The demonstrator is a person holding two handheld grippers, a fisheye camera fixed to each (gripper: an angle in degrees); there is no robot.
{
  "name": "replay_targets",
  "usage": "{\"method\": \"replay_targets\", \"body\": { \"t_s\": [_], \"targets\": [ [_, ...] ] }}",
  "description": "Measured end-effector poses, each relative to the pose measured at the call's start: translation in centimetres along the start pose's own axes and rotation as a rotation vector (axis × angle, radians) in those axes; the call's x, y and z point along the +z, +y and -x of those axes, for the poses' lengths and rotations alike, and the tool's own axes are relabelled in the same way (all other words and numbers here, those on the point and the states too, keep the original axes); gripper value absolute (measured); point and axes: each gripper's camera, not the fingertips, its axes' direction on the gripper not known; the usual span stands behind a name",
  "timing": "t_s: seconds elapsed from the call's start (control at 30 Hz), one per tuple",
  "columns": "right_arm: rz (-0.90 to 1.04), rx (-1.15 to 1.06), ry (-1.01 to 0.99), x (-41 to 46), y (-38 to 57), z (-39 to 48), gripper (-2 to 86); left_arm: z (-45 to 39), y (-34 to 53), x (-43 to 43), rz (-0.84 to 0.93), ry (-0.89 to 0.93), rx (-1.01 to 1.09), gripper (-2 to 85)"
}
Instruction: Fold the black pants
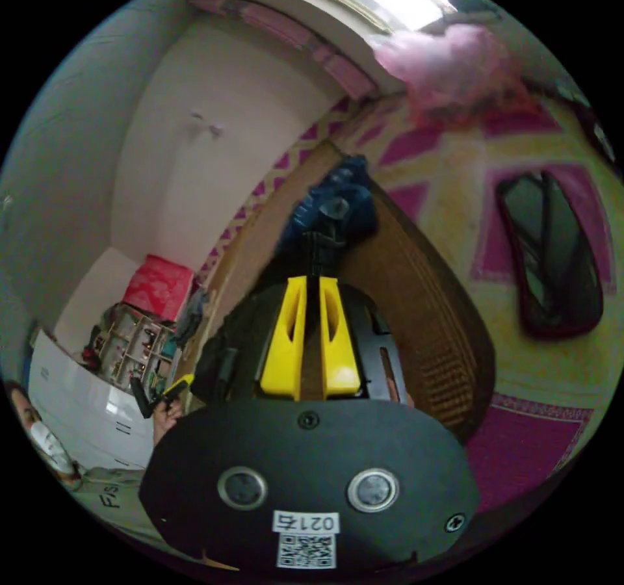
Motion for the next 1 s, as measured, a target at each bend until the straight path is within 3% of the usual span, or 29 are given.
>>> {"method": "replay_targets", "body": {
  "t_s": [0.07, 0.17, 0.33, 0.57, 0.7, 0.8, 0.9, 1.0],
  "targets": [
    [0.039, 0.05, -0.011, 0.7, 0.1, -2.6, 2.0, -1.6, -1.1, 0.7, 0.003, 0.01, 0.064, 8.4],
    [-0.067, 0.022, -0.035, -1.5, 0.7, -1.9, 2.0, -4.2, -3.0, 2.0, 0.026, 0.042, 0.165, 10.7],
    [-0.057, -0.328, 0.23, -1.7, 2.7, 8.3, 6.6, -7.7, -6.5, 4.5, 0.071, 0.021, 0.306, 12.4],
    [0.089, -0.616, 0.281, 3.4, 8.1, 16.9, 7.2, -5.5, -9.9, 4.9, 0.085, -0.066, 0.225, 4.1],
    [0.148, -0.72, 0.228, 5.9, 11.5, 20.2, 6.0, 2.0, -12.1, -0.2, -0.042, 0.138, 0.006, 1.0],
    [0.151, -0.761, 0.202, 6.7, 13.1, 21.9, 4.7, 9.4, -12.6, -8.0, -0.208, 0.139, -0.109, 0.2],
    [0.146, -0.768, 0.163, 7.1, 13.9, 22.9, 2.4, 18.3, -11.5, -17.0, -0.349, 0.072, -0.203, -0.1],
    [0.149, -0.749, 0.123, 7.8, 14.5, 23.3, 0.7, 27.5, -9.2, -24.5, -0.408, -0.114, -0.318, -0.3]
  ]
}}
